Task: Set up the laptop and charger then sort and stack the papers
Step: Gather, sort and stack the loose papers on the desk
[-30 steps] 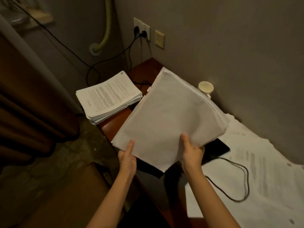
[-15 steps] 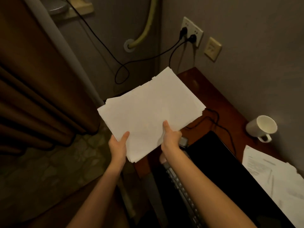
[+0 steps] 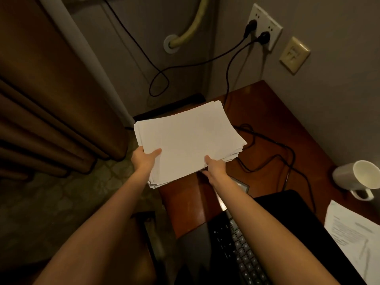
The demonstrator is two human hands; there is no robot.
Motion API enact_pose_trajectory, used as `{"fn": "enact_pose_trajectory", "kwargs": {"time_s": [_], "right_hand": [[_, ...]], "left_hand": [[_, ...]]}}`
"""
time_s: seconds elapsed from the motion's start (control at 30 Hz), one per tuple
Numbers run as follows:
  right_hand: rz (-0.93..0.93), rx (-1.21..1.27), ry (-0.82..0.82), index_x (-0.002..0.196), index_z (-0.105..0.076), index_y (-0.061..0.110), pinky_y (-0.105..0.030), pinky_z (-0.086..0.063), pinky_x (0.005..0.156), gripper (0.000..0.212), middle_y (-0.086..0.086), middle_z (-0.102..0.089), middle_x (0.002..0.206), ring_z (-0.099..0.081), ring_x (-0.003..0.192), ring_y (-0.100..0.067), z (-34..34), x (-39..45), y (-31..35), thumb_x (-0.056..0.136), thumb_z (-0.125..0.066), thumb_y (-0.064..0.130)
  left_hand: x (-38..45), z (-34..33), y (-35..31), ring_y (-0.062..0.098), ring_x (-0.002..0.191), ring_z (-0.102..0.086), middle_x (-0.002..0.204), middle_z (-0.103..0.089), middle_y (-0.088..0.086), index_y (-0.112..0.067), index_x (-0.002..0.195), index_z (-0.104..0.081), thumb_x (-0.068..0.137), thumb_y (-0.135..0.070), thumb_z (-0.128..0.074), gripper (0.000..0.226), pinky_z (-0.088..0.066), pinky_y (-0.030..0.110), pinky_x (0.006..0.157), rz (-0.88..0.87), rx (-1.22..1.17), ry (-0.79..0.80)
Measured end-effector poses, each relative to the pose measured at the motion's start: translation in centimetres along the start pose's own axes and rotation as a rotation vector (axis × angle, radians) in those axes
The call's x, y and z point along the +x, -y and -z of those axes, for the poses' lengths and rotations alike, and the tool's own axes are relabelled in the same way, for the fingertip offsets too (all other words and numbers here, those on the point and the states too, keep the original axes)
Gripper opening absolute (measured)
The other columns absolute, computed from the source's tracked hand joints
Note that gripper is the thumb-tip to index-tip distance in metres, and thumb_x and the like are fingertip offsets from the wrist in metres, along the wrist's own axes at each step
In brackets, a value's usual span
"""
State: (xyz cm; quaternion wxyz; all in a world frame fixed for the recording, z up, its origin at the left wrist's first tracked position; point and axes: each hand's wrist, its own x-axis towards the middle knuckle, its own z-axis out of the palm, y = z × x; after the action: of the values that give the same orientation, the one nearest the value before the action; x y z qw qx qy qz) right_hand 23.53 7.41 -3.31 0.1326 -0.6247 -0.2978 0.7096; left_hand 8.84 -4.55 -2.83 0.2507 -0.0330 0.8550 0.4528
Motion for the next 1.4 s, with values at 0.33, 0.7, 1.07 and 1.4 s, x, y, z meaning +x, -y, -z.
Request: {"fn": "enact_pose_trajectory", "kwargs": {"time_s": [0.33,0.7,1.07,1.4], "right_hand": [[-0.157,-0.024,0.209,0.135,-0.041,-0.001,-0.039,-0.049,0.090,0.037,-0.024,-0.053,0.126,-0.053,0.119,-0.034,3.3,-4.4,0.7,0.100,-0.043,0.011],[0.097,-0.251,0.446,0.105,-0.055,0.012,-0.024,-0.052,0.069,0.015,-0.010,-0.064,0.085,-0.064,0.075,-0.017,16.1,-16.8,-3.0,0.100,-0.041,0.016],[0.123,-0.363,0.372,0.124,-0.051,0.009,-0.026,-0.052,0.081,0.027,-0.010,-0.066,0.102,-0.066,0.089,-0.019,37.8,-26.4,-16.7,0.101,-0.042,0.019],[0.069,-0.878,-0.267,0.136,-0.040,0.011,-0.031,-0.042,0.093,0.053,-0.012,-0.043,0.135,-0.048,0.119,-0.027,50.9,-27.5,-30.0,0.090,-0.059,0.027]], "left_hand": [[-4.5,0.1,-1.0,0.026,0.130,-0.038,0.144,-0.033,0.008,-0.010,0.144,-0.030,0.089,-0.010,-0.058,0.062,-0.038,0.037,0.106,-0.008,-0.050,-0.143],[-21.2,-3.3,1.0,0.007,0.075,-0.063,0.088,-0.065,0.000,-0.009,0.113,-0.059,0.094,-0.005,-0.049,0.021,-0.049,0.024,0.075,-0.128,-0.034,0.639],[-36.2,-5.8,9.4,0.014,0.074,-0.063,0.088,-0.066,0.007,-0.012,0.088,-0.062,0.100,-0.020,-0.046,0.021,-0.048,0.022,0.060,-0.377,0.716,1.280],[-48.8,-8.7,21.2,0.014,0.118,-0.054,0.130,-0.058,0.001,-0.016,0.130,-0.055,0.096,-0.023,-0.054,0.034,-0.038,0.020,0.090,-0.588,0.889,1.325]]}}
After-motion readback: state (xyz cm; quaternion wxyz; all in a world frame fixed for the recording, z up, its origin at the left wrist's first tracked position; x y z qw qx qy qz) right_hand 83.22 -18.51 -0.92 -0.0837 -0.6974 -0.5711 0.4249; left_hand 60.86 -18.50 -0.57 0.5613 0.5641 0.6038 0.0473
